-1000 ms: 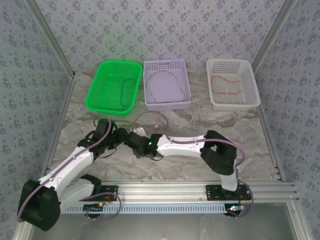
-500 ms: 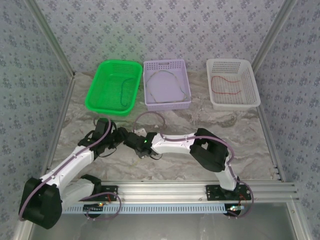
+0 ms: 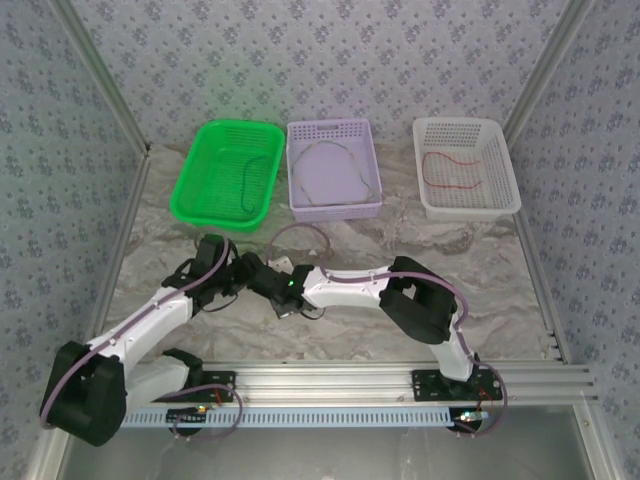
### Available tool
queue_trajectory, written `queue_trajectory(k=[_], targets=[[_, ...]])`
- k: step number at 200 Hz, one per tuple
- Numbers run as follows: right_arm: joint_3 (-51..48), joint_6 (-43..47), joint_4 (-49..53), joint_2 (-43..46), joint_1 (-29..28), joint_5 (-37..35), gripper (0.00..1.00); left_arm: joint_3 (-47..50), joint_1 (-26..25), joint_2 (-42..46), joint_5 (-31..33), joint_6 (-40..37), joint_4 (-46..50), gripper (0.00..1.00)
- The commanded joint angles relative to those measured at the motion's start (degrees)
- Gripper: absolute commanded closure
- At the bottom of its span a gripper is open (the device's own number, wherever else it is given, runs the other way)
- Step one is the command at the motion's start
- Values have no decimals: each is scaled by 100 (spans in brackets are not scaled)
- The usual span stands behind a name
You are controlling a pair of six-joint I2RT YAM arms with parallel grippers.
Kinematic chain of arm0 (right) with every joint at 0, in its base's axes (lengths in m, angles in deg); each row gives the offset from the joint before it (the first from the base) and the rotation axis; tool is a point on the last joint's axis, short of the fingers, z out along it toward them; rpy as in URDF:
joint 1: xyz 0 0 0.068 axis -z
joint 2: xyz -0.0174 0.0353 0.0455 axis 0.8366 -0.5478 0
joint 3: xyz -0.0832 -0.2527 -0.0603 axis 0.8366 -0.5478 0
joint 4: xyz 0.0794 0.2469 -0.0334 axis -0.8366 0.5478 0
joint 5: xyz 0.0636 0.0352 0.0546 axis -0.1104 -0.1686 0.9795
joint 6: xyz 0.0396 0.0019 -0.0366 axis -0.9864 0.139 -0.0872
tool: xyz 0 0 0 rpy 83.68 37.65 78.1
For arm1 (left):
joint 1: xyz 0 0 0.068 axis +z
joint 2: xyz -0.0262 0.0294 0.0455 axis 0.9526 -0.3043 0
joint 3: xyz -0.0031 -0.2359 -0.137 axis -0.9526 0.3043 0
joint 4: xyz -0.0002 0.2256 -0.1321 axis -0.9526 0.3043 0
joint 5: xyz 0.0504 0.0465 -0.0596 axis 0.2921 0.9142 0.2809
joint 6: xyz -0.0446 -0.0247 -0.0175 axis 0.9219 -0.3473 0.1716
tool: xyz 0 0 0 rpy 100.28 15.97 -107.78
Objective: Untangle the cables
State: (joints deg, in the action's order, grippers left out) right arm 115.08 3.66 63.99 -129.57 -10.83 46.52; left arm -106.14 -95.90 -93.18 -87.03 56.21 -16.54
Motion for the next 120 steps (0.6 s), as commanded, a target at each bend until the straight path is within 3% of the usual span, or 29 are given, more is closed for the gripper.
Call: queue_trajectory(k=[1, 32, 45, 51, 84, 120], targets=[[-196, 150, 63, 57, 85, -8, 90, -222, -119, -262, -105, 68, -289, 41], [-279, 146, -11, 28, 154, 112, 89, -221, -240, -583, -68, 210, -608, 41], [-312, 154, -20, 57, 164, 51, 100, -246, -304, -658, -50, 225, -669, 41], [-363, 146, -64, 124, 145, -13, 100, -269, -334, -678, -37, 229, -671, 41], [-824, 785, -254, 926, 164, -431, 100, -394, -486, -692, -5, 197, -676, 41], [-1641, 1711, -533, 1983, 544, -52, 100, -653, -790, -603, -74, -23, -845, 34]])
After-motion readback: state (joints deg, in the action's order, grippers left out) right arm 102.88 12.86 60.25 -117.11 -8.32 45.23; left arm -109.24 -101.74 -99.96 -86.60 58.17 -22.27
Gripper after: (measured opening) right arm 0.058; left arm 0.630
